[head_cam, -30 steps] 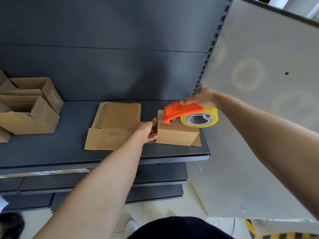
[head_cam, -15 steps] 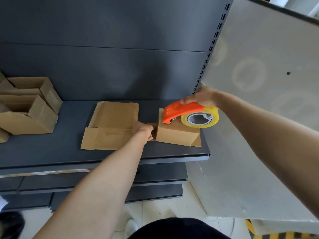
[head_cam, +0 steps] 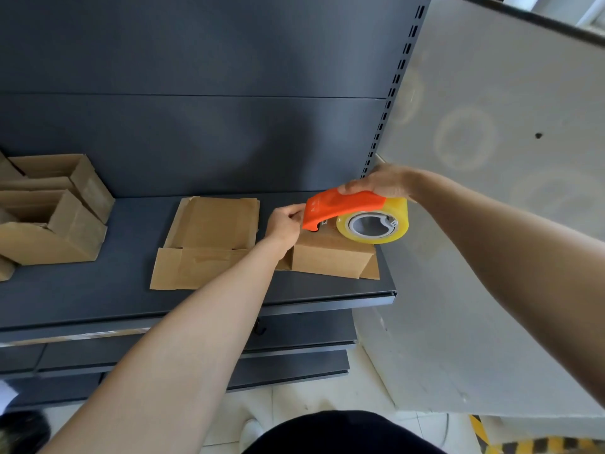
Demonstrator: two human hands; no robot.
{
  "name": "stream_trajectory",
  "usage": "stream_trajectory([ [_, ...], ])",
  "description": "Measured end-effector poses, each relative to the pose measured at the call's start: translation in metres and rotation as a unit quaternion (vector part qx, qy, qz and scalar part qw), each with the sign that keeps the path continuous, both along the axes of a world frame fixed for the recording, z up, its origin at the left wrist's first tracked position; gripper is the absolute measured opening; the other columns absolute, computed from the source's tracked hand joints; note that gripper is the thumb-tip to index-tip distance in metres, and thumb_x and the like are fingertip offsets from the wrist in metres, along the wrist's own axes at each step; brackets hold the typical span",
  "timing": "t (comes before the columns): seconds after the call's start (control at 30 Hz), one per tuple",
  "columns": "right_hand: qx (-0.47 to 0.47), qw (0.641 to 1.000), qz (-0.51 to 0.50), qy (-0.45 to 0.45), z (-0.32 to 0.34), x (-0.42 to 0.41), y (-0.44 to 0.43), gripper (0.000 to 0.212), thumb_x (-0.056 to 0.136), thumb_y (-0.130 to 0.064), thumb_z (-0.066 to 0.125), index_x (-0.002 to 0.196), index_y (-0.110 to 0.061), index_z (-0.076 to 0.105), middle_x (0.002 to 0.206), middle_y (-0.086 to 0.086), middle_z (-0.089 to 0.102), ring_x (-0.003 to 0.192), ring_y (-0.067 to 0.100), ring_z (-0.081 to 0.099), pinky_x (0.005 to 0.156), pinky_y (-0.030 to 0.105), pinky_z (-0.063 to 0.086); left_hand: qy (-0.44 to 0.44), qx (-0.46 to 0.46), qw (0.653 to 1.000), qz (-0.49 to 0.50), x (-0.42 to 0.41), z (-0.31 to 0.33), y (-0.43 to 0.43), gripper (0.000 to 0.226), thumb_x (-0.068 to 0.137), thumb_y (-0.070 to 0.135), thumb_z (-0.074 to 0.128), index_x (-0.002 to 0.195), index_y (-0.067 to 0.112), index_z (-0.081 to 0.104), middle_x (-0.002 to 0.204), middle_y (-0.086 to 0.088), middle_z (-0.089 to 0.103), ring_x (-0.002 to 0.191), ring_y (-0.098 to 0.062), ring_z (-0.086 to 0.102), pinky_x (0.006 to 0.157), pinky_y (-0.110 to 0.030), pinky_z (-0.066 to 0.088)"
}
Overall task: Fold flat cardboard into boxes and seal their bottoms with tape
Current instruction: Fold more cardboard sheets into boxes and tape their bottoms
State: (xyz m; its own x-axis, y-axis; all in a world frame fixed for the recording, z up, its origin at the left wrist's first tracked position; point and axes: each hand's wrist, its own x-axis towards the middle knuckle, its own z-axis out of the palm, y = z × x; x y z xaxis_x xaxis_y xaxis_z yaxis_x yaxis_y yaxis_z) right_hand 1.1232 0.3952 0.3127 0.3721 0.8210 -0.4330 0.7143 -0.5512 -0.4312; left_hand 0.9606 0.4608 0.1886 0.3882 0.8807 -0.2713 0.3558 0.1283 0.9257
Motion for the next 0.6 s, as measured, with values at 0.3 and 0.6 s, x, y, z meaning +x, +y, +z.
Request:
stream_trajectory([
  [0.3,-0.011,0.999,0.013,0.035,-0.001,0.005,-0.003,0.055,0.079,-0.055,0.066,0.118,-0.020,0.048,0.123,0.005,0.058,0.113,0.027,0.055,0.104,0.042,0.041,-0.026,-0.016,0.998,-0.061,-0.003,-0.010,-0.004,0.030,0.096,0.021,0.055,0.124,0.031,0.055,0.114,0.003,0.058,0.117,-0.019,0.051,0.094,-0.030,0.040],
  [0.6,-0.021,0.997,0.026,0.072,0.000,0.018,-0.013,0.040,0.081,-0.052,0.065,0.105,-0.020,0.057,0.107,-0.001,0.062,0.098,0.021,0.058,0.095,0.034,0.042,0.008,0.014,0.997,-0.078,0.000,-0.012,0.002,0.025,0.099,0.019,0.048,0.122,0.025,0.056,0.120,-0.002,0.059,0.112,-0.019,0.053,0.088,-0.027,0.040],
])
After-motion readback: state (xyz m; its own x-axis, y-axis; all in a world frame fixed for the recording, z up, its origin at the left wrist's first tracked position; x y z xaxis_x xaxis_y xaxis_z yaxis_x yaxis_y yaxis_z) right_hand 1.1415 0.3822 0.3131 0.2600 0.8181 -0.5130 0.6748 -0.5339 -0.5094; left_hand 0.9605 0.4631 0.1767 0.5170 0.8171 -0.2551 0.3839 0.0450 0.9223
